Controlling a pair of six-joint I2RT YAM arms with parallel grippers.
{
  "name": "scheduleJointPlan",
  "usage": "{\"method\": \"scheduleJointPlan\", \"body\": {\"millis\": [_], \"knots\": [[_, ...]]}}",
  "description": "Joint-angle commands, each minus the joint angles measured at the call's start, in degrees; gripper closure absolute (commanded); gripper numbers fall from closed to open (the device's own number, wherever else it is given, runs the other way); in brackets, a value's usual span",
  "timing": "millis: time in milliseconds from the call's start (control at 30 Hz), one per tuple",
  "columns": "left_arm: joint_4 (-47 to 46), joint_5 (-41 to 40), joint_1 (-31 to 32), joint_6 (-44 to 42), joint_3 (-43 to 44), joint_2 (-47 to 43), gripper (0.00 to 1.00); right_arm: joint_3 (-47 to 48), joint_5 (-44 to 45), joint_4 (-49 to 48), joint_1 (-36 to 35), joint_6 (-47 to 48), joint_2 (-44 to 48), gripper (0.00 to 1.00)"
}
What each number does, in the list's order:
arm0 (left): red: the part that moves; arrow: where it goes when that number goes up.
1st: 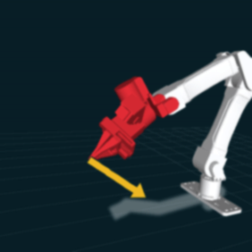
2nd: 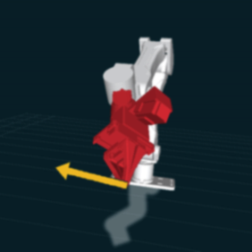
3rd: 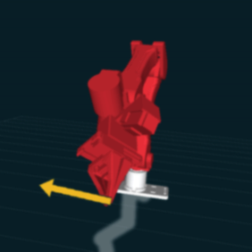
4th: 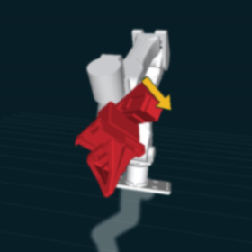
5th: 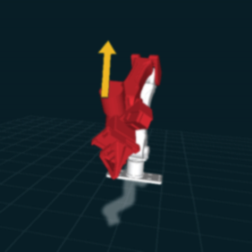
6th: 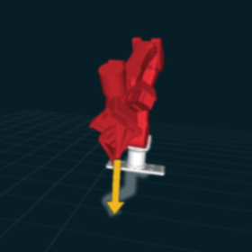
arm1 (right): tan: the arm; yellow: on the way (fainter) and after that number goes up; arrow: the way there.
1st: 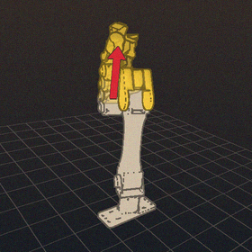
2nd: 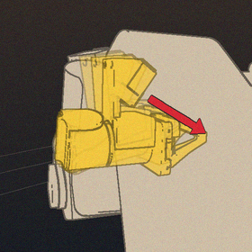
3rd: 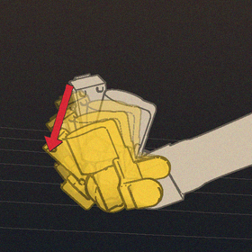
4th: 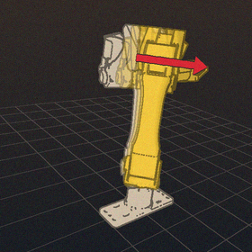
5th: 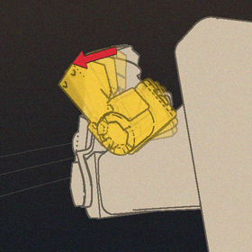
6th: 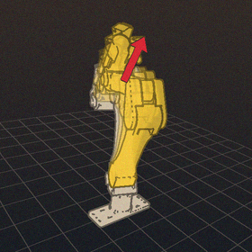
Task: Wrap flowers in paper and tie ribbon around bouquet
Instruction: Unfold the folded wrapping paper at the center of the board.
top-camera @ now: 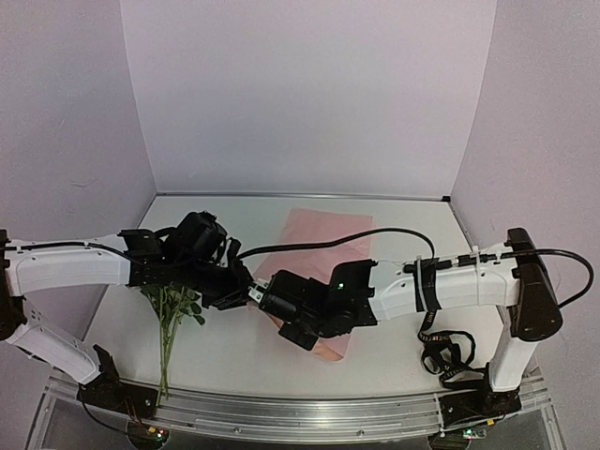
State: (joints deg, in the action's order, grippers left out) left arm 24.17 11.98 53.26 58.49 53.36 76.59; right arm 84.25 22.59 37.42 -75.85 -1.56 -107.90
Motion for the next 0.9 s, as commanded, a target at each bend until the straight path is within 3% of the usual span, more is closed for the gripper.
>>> {"method": "scheduleJointPlan", "body": {"millis": [0, 67, 233, 467, 667, 867], "knots": [[0.1, -4.4, -2.2, 2.1, -2.8, -6.0, 0.31, 0.4, 6.6, -0.6, 0.2, -5.7, 3.1, 1.00], [-0.7, -4.9, -3.8, 2.7, -4.7, -8.3, 0.19, -1.1, 8.1, -2.8, 0.2, -8.5, 4.6, 1.00], [-2.7, -3.8, -9.1, 3.4, -9.0, -11.7, 0.12, -6.9, 12.6, -11.8, 0.2, -13.3, 9.0, 1.00], [-11.0, 0.7, -11.0, 2.5, -13.3, -8.1, 0.11, -16.6, 15.6, -23.2, 0.8, -22.9, 14.9, 1.00], [-29.5, 4.8, -11.4, 6.7, -19.2, -3.1, 0.10, -21.2, 15.9, -29.0, 1.2, -27.6, 18.1, 1.00], [-41.9, 9.2, -12.4, 8.1, -20.1, 6.3, 0.19, -25.9, 15.5, -30.2, 2.6, -31.9, 22.7, 1.00]]}}
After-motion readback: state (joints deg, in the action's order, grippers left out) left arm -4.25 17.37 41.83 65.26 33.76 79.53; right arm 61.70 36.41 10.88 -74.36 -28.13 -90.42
